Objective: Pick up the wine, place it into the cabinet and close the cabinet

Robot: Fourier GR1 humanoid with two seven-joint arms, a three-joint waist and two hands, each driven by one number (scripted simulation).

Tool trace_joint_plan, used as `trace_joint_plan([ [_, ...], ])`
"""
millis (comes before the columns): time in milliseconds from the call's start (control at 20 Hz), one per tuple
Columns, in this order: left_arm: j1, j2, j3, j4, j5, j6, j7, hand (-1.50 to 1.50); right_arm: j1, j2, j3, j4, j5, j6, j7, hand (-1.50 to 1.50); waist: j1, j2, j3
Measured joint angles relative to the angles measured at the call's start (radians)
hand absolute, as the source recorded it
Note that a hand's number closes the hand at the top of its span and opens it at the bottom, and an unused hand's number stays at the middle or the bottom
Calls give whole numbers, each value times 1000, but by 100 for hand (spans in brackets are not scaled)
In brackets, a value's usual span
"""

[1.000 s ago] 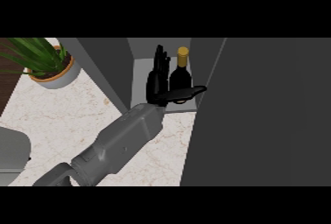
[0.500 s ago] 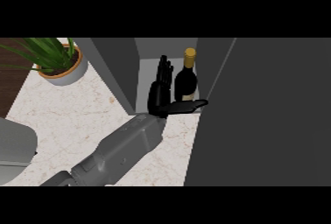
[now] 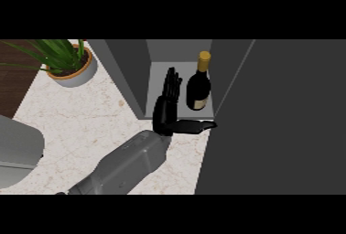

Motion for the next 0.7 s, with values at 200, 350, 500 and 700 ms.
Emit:
trace_joint_plan([
  [200,66,52,5,-104,-67,-14,33,-150,7,-13,-22,-11,-23,7,10,-150,4,-1,0],
  [350,114,107,1,-209,-114,-26,67,-150,12,-12,-21,-12,-12,5,5,-150,6,-2,0],
  [500,177,185,-4,-336,-154,-34,98,-150,41,-12,-12,-23,11,9,-13,-150,9,-2,0],
  [700,247,287,6,-506,-202,-36,151,-150,53,-18,-19,-32,1,18,-17,-150,10,-3,0],
])
